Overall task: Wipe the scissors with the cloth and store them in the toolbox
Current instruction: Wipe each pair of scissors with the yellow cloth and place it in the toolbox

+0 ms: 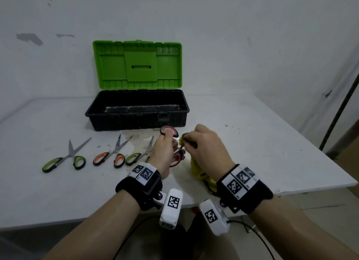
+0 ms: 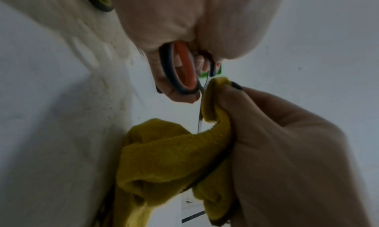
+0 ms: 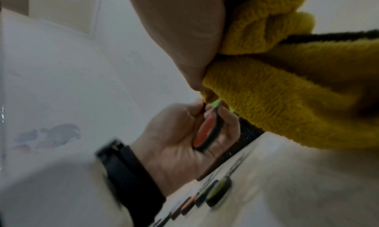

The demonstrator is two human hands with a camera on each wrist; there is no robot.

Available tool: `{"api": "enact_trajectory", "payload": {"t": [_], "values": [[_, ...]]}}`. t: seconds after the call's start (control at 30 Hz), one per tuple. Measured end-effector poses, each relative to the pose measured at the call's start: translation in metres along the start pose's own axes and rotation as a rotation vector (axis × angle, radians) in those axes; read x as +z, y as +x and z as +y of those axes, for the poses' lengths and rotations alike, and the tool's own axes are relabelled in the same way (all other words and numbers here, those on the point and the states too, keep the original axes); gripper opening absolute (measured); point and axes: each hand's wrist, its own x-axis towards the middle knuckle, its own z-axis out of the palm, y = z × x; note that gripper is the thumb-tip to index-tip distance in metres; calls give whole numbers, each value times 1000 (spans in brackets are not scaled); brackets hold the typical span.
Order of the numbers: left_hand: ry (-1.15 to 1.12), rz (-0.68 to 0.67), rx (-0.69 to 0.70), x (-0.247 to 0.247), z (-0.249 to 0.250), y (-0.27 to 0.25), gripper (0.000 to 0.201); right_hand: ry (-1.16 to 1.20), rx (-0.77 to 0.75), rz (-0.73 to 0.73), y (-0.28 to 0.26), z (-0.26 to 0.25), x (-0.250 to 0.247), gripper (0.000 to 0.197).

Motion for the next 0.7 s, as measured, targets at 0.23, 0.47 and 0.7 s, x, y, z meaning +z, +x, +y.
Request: {"api": "enact_trajectory", "payload": {"t": [0.23,0.47,0.7], "values": [[-10,10,5,1,-4,1,35,-15,93,43,9,16,1,17],[19,36,-16,2,-2,4,32,-13,-30,-55,-3,6,13,15],[64,40,7,-2,-6,4,31,5,-126,-157,-12,2,20,18]]}}
